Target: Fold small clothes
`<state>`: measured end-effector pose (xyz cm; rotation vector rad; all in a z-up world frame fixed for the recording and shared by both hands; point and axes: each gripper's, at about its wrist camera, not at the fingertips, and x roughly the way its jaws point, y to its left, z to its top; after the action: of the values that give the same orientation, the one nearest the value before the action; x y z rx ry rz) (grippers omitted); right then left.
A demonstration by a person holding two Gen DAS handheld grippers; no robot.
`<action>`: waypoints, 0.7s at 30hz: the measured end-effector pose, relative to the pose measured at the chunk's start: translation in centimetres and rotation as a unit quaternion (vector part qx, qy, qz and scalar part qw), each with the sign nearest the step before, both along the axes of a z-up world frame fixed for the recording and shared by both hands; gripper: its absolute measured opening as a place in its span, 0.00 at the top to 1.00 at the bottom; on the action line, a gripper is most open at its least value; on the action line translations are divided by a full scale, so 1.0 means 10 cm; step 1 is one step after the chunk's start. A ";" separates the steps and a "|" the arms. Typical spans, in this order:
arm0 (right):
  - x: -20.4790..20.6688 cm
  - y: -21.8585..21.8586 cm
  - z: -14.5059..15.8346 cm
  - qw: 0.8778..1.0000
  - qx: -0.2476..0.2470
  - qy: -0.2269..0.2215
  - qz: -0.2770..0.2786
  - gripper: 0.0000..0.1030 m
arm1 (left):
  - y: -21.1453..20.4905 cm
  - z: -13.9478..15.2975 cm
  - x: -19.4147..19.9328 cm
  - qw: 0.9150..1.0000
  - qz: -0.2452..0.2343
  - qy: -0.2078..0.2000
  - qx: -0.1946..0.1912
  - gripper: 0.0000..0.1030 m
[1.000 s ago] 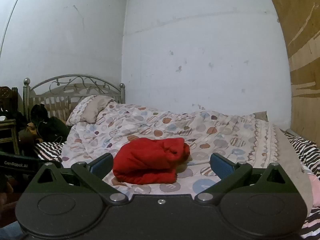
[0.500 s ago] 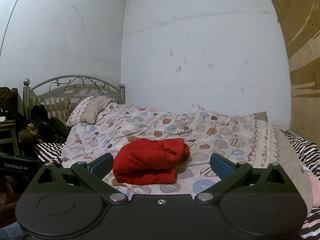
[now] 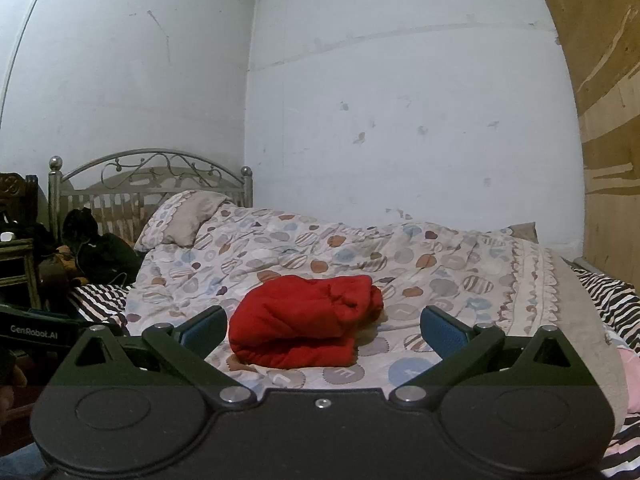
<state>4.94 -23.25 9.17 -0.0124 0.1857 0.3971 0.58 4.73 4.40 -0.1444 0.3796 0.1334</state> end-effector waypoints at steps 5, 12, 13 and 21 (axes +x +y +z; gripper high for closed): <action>0.00 0.00 0.01 1.000 0.001 0.001 0.000 0.00 | 0.00 0.00 0.00 1.000 0.000 0.000 0.001 0.00; 0.00 0.00 0.01 1.000 0.001 0.001 0.000 0.00 | -0.01 0.00 0.00 1.000 0.000 0.000 0.001 0.00; 0.00 0.00 0.00 1.000 0.001 0.001 -0.001 0.00 | -0.01 0.00 0.00 1.000 0.000 0.000 0.001 0.00; 0.01 0.00 0.01 1.000 0.001 0.001 0.000 0.00 | -0.02 0.00 0.00 1.000 0.000 0.001 0.002 0.00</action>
<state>4.99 -23.28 9.27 -0.0106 0.1878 0.3975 0.59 4.57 4.39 -0.1413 0.3809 0.1340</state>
